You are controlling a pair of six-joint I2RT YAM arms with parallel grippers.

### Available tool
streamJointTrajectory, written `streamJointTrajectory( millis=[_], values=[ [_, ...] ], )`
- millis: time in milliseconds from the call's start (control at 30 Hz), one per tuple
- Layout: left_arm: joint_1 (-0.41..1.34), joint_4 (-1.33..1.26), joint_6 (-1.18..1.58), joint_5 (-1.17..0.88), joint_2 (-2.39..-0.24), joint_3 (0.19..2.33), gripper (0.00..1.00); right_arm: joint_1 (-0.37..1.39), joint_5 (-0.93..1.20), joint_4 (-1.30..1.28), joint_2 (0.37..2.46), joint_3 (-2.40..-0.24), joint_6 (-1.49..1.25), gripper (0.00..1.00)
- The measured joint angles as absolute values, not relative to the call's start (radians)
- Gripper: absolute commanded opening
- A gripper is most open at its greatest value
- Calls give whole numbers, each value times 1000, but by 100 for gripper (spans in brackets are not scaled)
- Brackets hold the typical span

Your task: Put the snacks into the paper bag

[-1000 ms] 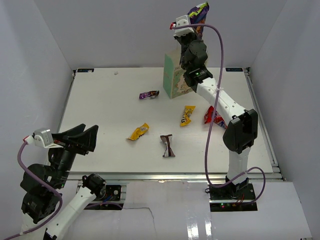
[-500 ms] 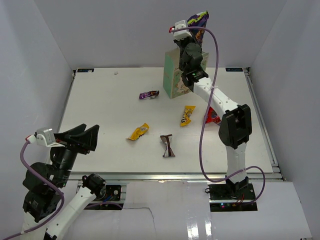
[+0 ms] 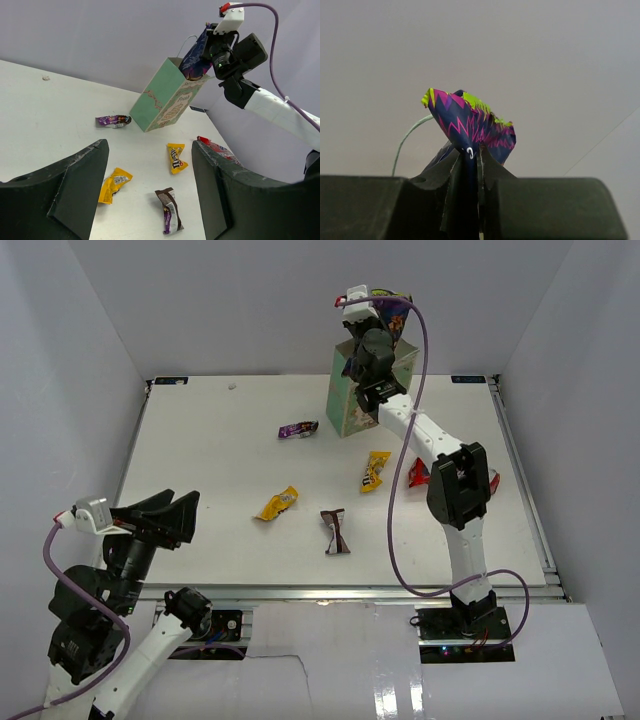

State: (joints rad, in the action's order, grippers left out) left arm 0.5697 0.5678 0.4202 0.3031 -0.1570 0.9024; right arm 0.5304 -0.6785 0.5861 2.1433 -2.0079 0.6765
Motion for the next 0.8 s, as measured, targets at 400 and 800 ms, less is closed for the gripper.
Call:
streamJointTrajectory(
  millis=[400,800],
  values=[
    [570,569,427,312,-157,892,77,524,-672,633,2197,-2067,667,18],
    [570,571,429,318,-157,892,77,517,-645,752,2205,-2100,684,36]
  ],
)
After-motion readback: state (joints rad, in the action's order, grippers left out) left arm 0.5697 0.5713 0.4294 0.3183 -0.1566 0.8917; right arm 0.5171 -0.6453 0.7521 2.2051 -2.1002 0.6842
